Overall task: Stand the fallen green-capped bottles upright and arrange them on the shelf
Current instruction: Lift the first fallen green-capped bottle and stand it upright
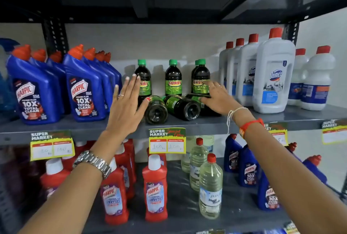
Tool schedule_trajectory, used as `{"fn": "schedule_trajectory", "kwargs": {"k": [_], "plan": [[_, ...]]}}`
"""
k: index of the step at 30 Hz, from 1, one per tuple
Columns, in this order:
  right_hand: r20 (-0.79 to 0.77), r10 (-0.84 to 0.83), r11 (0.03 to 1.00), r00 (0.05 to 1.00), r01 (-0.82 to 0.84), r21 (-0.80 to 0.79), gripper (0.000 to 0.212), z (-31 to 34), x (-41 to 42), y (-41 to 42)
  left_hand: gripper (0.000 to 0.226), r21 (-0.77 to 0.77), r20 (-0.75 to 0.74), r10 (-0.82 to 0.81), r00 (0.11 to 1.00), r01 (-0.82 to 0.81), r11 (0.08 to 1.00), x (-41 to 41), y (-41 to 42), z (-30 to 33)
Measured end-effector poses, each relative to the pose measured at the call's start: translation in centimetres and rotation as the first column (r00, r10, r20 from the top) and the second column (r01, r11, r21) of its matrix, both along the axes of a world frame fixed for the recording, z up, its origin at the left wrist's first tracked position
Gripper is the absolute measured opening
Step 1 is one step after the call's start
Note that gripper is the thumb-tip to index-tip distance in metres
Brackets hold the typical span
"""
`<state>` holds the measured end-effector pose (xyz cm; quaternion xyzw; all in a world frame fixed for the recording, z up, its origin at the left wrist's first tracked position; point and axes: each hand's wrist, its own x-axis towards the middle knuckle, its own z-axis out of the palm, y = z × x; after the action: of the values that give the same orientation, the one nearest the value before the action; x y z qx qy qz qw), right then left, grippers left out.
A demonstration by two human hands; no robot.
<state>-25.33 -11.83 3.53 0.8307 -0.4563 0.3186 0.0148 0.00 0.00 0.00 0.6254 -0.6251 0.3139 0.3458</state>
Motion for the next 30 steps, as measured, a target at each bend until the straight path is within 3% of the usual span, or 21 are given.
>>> {"fn": "schedule_trajectory", "kwargs": {"k": [4, 10, 13, 17, 23, 26, 30], "plan": [[-0.225, -0.035, 0.979, 0.974, 0.079, 0.189, 0.068, 0.1, -0.5, -0.7, 0.067, 0.238, -0.070, 0.073, 0.995, -0.054, 0.970, 1.8, 0.1, -1.2], [-0.397, -0.068, 0.964, 0.915, 0.164, 0.212, 0.081, 1.1, 0.6, -1.1, 0.074, 0.532, -0.021, 0.217, 0.976, -0.173, 0.829, 2.8, -0.1, -2.3], [-0.440, -0.128, 0.971, 0.889, 0.203, 0.129, 0.066, 0.9, 1.3, -1.6, 0.072, 0.585, -0.039, 0.262, 0.964, -0.190, 0.789, 2.8, 0.1, -2.4], [-0.442, -0.273, 0.961, 0.854, 0.259, -0.093, 0.041, 0.0, 2.1, -2.4, 0.063, 0.601, 0.009, 0.292, 0.956, -0.239, 0.763, 2.9, 0.4, -2.5], [-0.291, -0.331, 0.941, 0.897, 0.290, -0.175, 0.037, -0.8, 2.5, -3.3, 0.057, 0.589, 0.064, 0.290, 0.955, -0.270, 0.761, 3.0, 0.3, -2.5], [-0.125, -0.314, 0.941, 0.941, 0.290, -0.176, 0.036, -1.2, 2.1, -3.5, 0.057, 0.549, 0.144, 0.285, 0.948, -0.316, 0.774, 3.0, 0.4, -2.9], [0.223, -0.249, 0.968, 0.942, 0.250, 0.025, 0.069, -0.6, 0.7, -3.5, 0.053, 0.487, 0.082, 0.311, 0.947, -0.310, 0.816, 2.8, 0.4, -3.0]]}}
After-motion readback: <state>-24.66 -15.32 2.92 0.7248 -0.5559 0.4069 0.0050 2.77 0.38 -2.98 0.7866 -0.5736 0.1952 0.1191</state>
